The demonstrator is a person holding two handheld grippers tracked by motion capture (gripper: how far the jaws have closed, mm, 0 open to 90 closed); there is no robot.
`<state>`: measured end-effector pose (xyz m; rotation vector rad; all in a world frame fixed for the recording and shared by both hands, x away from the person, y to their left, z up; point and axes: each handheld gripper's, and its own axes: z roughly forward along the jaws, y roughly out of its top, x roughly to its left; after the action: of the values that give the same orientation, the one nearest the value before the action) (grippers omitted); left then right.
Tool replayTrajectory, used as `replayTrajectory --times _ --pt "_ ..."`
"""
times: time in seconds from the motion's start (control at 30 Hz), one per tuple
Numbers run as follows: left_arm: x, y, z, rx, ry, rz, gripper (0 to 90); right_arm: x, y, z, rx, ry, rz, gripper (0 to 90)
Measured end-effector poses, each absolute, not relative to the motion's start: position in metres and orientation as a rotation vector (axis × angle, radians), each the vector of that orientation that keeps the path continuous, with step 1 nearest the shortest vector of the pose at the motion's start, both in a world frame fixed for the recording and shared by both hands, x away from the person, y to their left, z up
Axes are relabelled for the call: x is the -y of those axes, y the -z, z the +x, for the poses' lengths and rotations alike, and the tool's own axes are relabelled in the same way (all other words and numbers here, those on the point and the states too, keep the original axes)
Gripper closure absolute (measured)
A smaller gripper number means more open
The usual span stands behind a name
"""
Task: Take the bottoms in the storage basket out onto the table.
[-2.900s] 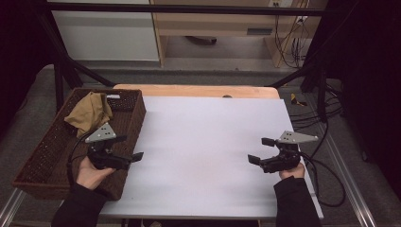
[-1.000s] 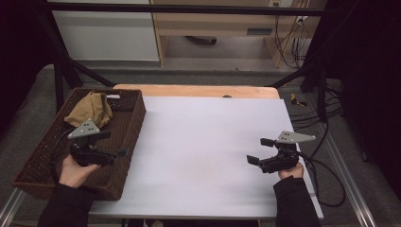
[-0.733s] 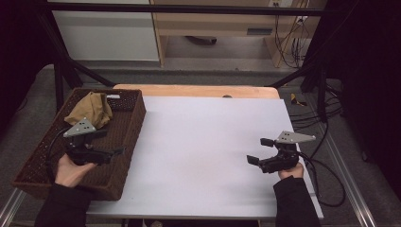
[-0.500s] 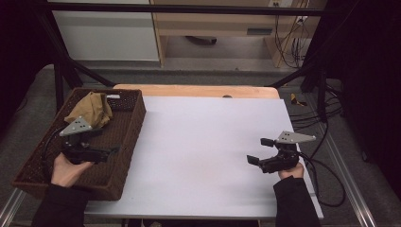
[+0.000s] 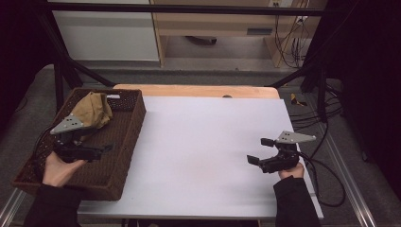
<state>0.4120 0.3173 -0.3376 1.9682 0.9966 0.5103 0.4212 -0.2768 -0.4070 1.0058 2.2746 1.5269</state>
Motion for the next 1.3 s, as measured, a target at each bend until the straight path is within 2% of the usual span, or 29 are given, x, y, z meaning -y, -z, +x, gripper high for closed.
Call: replayTrajectory --times 0.73,1.3 --pt "-0.323 0.313 0.414 -0.999 -0.550 2.027 4.2 0.275 0.408 0.422 -2.286 -1.508 1.006 4.1" --pt "-0.326 0.299 0.433 -1.028 -0.554 2.034 4.2 0.275 0.409 0.422 -2.287 -1.508 1.012 4.1"
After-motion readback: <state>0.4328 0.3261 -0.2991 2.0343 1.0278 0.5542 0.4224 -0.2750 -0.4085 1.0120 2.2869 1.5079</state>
